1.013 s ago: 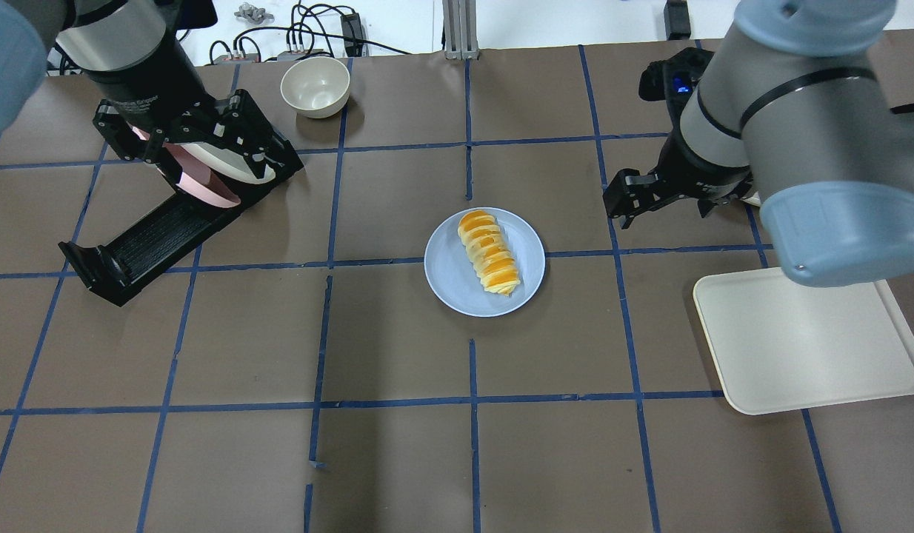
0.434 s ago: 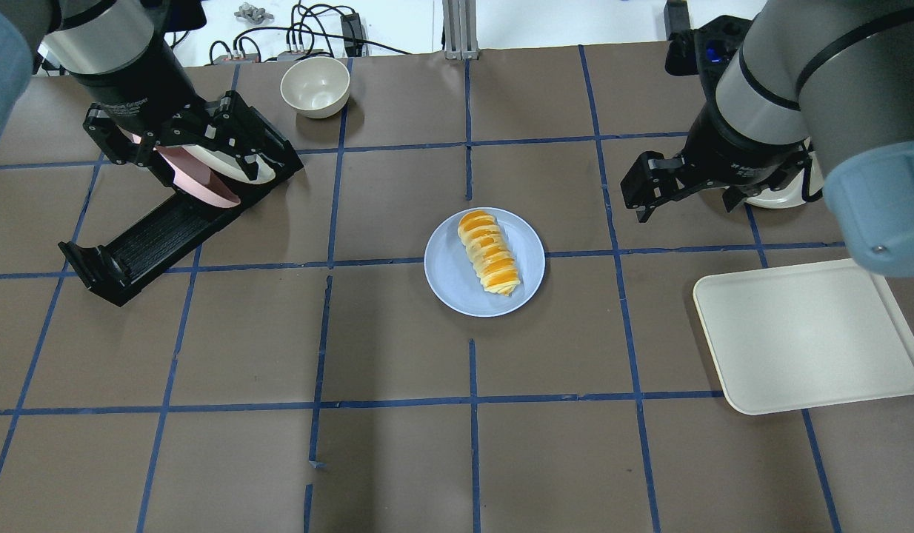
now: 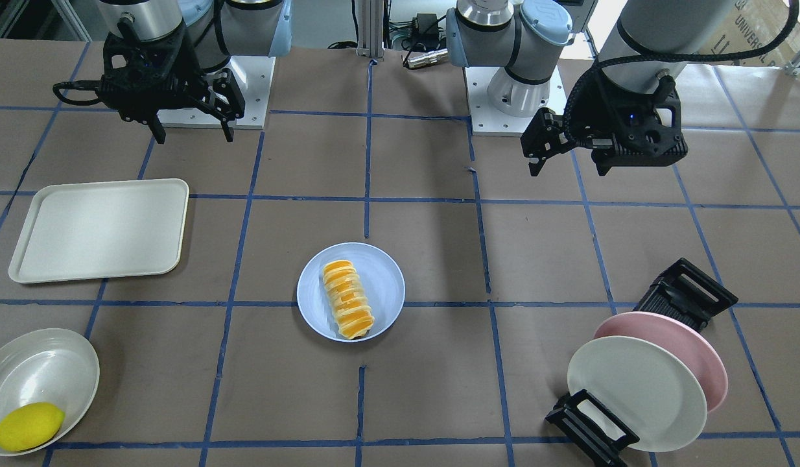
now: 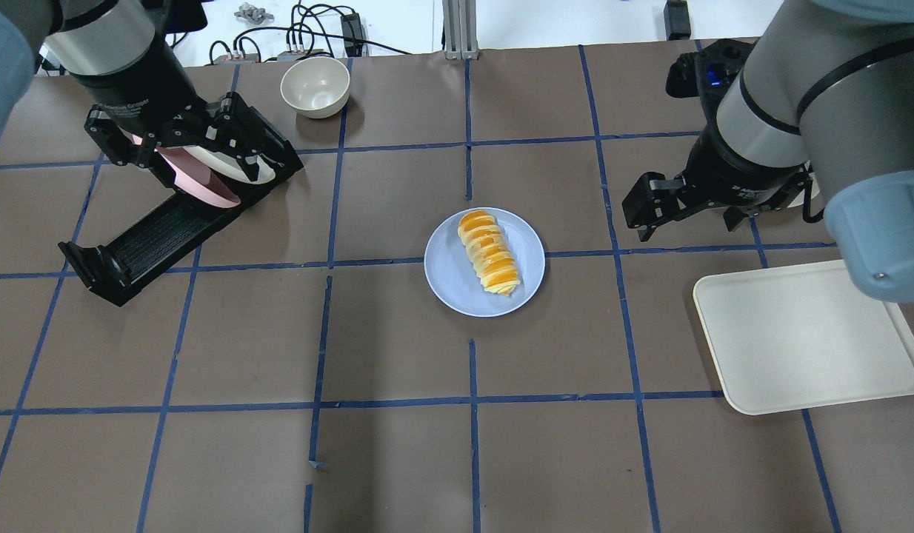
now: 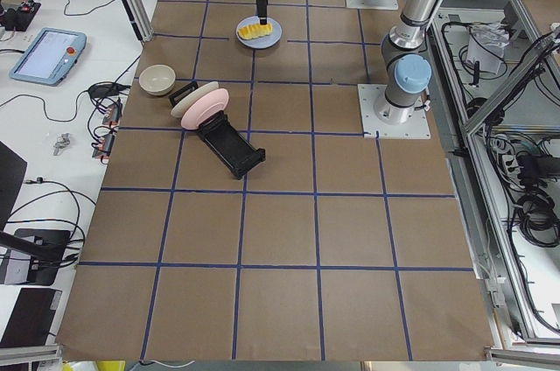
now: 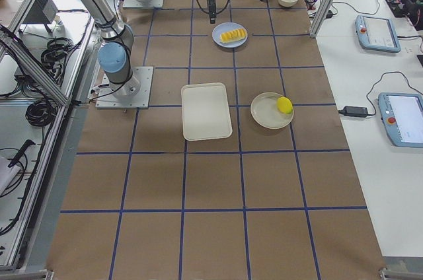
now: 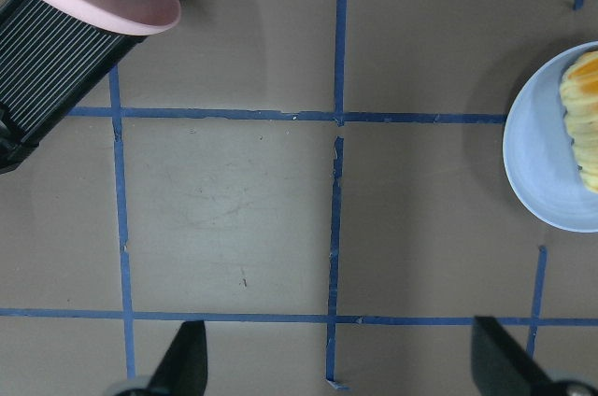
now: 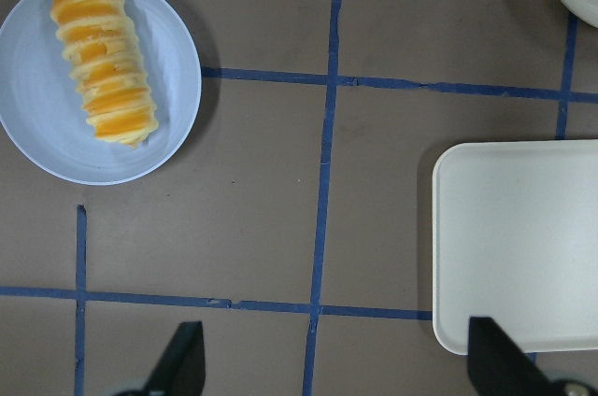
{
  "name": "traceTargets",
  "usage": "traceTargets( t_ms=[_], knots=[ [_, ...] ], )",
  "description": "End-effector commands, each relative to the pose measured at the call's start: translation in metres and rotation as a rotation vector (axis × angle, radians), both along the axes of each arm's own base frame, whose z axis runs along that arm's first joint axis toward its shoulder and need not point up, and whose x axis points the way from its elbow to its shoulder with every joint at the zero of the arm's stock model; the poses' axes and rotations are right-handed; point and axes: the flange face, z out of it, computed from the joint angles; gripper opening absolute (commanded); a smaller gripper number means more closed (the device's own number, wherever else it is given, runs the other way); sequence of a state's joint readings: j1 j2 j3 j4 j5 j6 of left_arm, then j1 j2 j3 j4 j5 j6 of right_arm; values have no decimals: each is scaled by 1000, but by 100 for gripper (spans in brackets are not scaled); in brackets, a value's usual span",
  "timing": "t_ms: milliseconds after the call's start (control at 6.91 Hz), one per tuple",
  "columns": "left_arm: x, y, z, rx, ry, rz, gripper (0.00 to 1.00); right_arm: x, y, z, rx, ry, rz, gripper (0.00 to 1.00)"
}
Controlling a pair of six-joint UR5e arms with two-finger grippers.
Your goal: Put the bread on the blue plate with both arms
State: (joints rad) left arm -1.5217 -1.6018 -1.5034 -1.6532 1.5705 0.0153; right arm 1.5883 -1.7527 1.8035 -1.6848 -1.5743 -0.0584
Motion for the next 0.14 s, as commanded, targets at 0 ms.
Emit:
traceTargets(
  t_ms=[0],
  knots=[
    [0, -4, -1, 1, 3, 0, 100, 0, 0, -2, -1, 0, 2, 100]
  ],
)
